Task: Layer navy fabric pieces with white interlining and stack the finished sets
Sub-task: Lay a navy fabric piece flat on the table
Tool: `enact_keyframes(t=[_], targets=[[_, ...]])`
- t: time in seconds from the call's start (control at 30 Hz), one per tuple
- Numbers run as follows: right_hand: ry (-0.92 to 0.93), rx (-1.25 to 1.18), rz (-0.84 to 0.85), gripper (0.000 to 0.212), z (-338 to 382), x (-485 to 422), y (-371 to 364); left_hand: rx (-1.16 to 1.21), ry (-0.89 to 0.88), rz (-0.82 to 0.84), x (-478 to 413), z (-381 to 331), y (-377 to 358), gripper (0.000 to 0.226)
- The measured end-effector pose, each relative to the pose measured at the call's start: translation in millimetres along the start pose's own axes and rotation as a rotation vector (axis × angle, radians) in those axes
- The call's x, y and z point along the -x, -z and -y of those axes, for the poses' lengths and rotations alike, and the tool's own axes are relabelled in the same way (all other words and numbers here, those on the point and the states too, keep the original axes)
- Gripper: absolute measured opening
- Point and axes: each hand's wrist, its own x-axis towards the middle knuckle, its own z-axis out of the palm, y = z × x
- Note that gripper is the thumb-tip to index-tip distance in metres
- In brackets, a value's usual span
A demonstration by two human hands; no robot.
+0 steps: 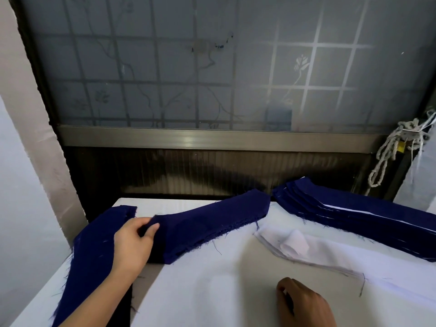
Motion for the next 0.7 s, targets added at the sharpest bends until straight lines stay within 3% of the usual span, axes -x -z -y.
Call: enact_keyframes(t=[0.1, 0.2, 0.33, 0.37, 0.4, 0.47, 0.53, 0.57, 0.63, 0.7], targets=[[0.007, -0.019, -0.017, 0.039, 0, 1, -2, -0.026, -0.184, 0.026, 17, -19, -4, 0.006], [0.045, -0.009, -0.046, 0.04, 1, 0, -1, -0.112, -0.34, 0.087, 49, -39, -16, 0.008], [0.13, 0.047, -0.072, 0.067, 5, 0, 5, -0.164, -0.588, 0.514, 110, -70, -35, 0.017], [0.186, 0.074, -0.116, 0.063, 6, -1, 6, -0.22, -0.626, 0.564, 124, -80, -43, 0.023], [0.245, 0.082, -0.167, 0.052, 7, -2, 7, -0.243, -0.577, 0.54, 133, -94, -47, 0.022], [0.379, 0.107, -0.233, 0.032, 4, -4, 5, -0.258, -0.683, 0.449, 149, -98, -56, 0.01], [0.485, 0.134, -0.257, 0.028, -3, -6, 0, -0.144, -0.845, 0.287, 148, -95, -58, 0.008], [0.485, 0.133, -0.262, 0.033, -5, -6, -2, -0.045, -0.834, 0.167, 139, -87, -53, 0.011], [0.431, 0.133, -0.287, 0.037, -10, -4, -1, 0.136, -0.603, -0.074, 116, -69, -37, 0.012], [0.366, 0.163, -0.304, 0.025, -18, 0, 4, 0.249, -0.271, -0.176, 99, -59, -35, 0.021]])
